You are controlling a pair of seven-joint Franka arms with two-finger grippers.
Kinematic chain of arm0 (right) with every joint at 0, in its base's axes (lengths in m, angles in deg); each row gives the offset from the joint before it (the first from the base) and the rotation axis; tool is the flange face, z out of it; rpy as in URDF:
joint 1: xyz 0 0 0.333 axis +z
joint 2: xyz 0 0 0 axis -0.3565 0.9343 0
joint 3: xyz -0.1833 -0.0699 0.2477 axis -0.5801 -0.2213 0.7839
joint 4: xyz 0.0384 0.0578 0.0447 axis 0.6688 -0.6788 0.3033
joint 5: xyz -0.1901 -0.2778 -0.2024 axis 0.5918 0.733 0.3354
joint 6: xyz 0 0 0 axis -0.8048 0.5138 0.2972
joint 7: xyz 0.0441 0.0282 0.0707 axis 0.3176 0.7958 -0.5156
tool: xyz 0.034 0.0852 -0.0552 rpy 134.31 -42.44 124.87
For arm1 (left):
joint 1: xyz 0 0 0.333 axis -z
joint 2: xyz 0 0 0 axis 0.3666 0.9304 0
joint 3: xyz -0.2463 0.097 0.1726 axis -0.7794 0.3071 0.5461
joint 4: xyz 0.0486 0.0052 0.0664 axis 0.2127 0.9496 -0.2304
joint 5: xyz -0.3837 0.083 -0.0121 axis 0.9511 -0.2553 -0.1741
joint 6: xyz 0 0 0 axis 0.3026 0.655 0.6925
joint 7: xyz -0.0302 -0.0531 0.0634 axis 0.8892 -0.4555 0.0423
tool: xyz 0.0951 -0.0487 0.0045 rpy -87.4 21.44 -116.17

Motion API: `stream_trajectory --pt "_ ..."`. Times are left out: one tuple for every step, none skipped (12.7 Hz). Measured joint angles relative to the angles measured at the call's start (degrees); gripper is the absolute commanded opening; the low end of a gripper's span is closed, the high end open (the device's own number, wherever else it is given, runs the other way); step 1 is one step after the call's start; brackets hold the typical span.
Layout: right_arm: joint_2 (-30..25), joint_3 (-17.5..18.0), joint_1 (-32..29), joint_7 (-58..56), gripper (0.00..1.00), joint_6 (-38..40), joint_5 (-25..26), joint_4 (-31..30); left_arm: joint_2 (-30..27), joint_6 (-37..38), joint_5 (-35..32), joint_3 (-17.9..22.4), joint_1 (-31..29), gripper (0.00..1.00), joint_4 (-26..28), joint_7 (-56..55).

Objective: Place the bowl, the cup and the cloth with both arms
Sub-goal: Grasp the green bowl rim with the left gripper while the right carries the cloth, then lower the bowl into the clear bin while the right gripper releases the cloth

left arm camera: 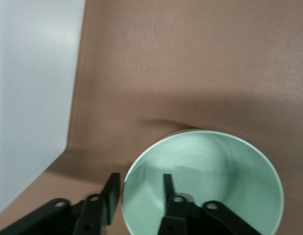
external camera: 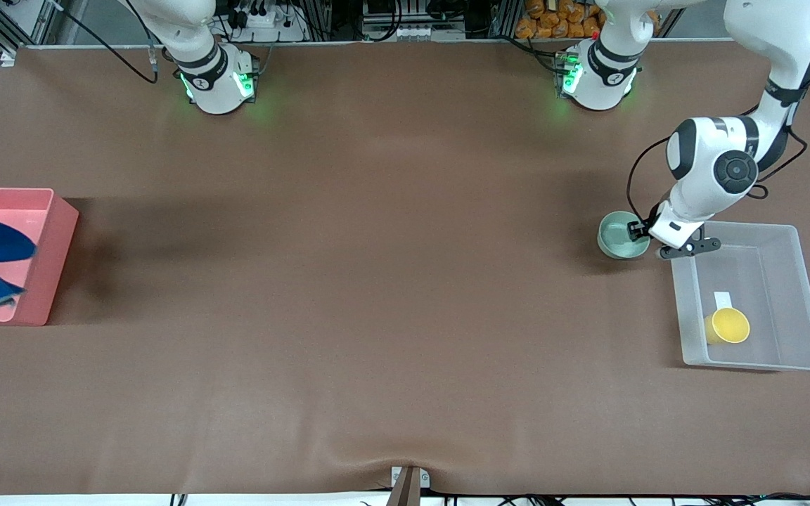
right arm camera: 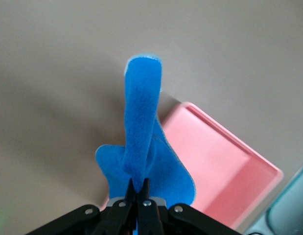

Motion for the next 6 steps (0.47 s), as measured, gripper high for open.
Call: stream_trajectory --pt "0.26 -0.05 -2.39 -3.56 0.00 -2.78 0.03 0.45 0.77 -0.89 0.00 0.00 0.00 0.00 0.00 0.00" --pt "0.53 -0.07 -3.89 -6.30 0.00 -5.42 0.46 0.77 1.26 -1.39 0.00 0.00 0.00 0.00 -0.02 0.00" --pt "0.76 -0.07 -4.74 -8.08 0.00 -7.79 1.50 0.90 1.35 -1.60 0.00 0.01 0.00 0.00 -0.11 0.01" --pt "0.92 -0.08 -5.31 -9.18 0.00 -9.54 2.39 0.90 1.05 -1.58 0.00 0.01 0.01 0.00 -0.50 0.15" --pt "1.08 -0.08 -5.86 -10.03 0.00 -10.25 2.65 0.89 0.71 -0.73 0.00 0.02 0.00 0.00 -1.57 0.16" --pt "1.27 -0.08 -6.32 -10.54 0.00 -10.60 2.72 0.83 0.41 2.95 0.00 0.03 0.00 0.00 -4.09 0.16"
